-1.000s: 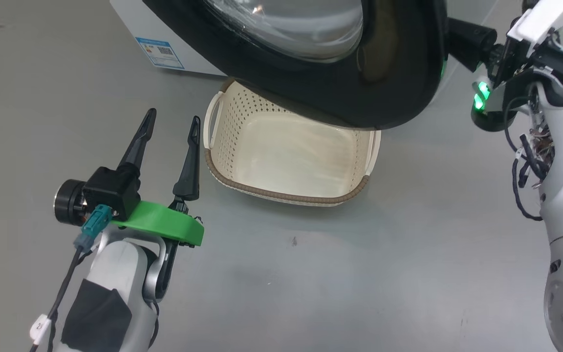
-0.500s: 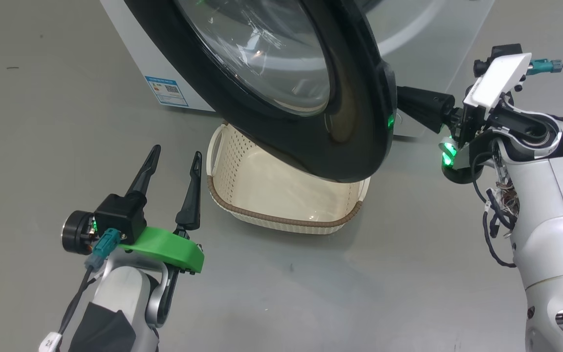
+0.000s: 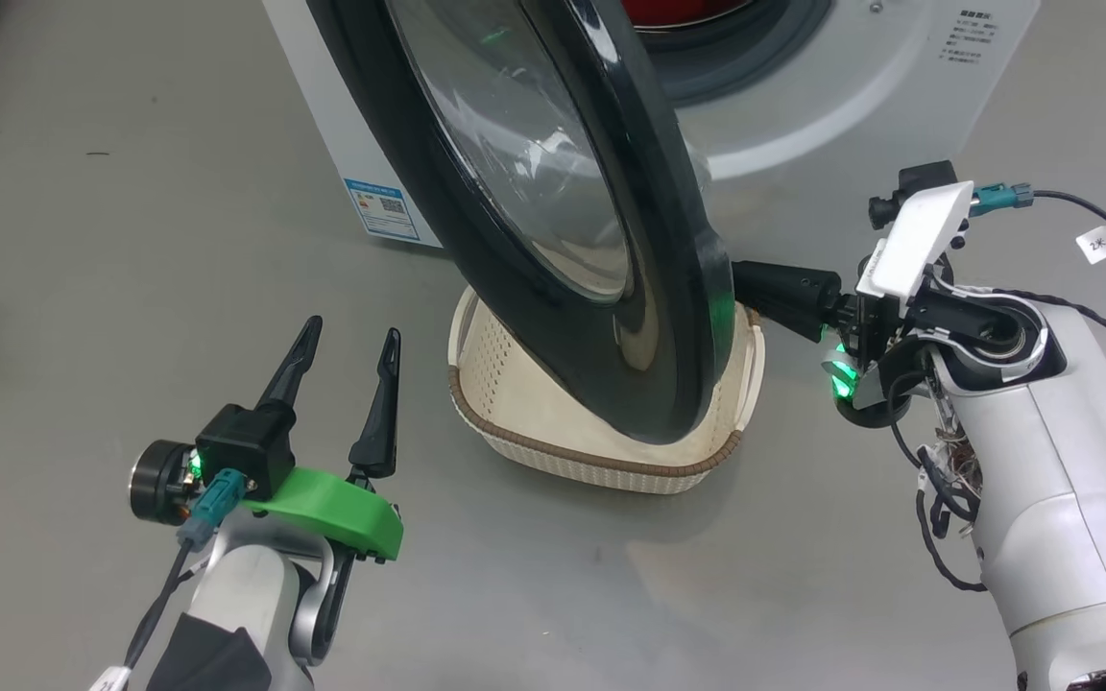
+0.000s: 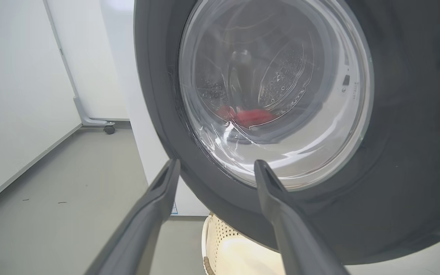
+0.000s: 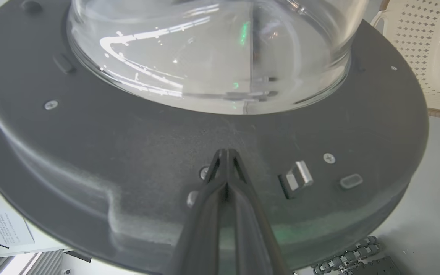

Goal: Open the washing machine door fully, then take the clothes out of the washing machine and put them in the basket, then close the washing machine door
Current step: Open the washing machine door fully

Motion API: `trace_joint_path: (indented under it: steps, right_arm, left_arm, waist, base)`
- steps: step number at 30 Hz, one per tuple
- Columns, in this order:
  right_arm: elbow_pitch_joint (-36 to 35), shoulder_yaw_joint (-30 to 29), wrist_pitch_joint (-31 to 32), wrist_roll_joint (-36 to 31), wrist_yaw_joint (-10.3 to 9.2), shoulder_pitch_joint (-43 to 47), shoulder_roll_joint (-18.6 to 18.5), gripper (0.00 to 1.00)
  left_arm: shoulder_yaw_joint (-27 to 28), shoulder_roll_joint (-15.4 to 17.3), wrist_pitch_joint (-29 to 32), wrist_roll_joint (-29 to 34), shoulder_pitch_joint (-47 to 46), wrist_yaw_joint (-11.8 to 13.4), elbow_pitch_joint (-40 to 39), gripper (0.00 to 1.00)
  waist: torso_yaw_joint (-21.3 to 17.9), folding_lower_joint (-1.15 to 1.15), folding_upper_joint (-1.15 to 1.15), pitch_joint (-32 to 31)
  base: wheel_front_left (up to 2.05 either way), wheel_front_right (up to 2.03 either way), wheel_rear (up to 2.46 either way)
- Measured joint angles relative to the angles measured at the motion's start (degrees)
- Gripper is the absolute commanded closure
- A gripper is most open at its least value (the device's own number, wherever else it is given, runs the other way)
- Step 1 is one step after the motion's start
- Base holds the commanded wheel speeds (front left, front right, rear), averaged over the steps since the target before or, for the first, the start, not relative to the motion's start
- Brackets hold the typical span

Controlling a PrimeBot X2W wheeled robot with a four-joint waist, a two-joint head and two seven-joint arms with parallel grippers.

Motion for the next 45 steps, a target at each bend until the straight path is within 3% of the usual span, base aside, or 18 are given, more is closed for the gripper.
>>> trace_joint_path:
  steps: [18, 35, 45]
  right_arm:
    - [-6.79, 11.31, 0.91, 7.39, 0.0, 6.55, 0.26, 1.0]
    - [-9.61, 18.42, -4.36, 10.77, 0.0, 7.88, 0.16, 1.0]
    - [-9.95, 20.83, -6.88, 11.61, 0.0, 8.04, 0.22, 1.0]
  left_arm:
    - [-0.18, 0.04, 0.0, -0.73, 2.34, 0.0, 0.68, 0.0]
    - [-1.42, 0.1, 0.0, -1.14, 3.03, 0.0, 0.66, 0.0]
    - [-1.14, 0.14, 0.0, -1.14, 3.56, 0.01, 0.52, 0.0]
  waist:
    - [5.85, 0.0, 0.0, -2.96]
    - [10.91, 0.0, 0.0, -4.08]
    - [11.27, 0.0, 0.0, -4.34]
  base:
    - [0.0, 0.0, 0.0]
    - [0.0, 0.0, 0.0]
    - [0.0, 0.0, 0.0]
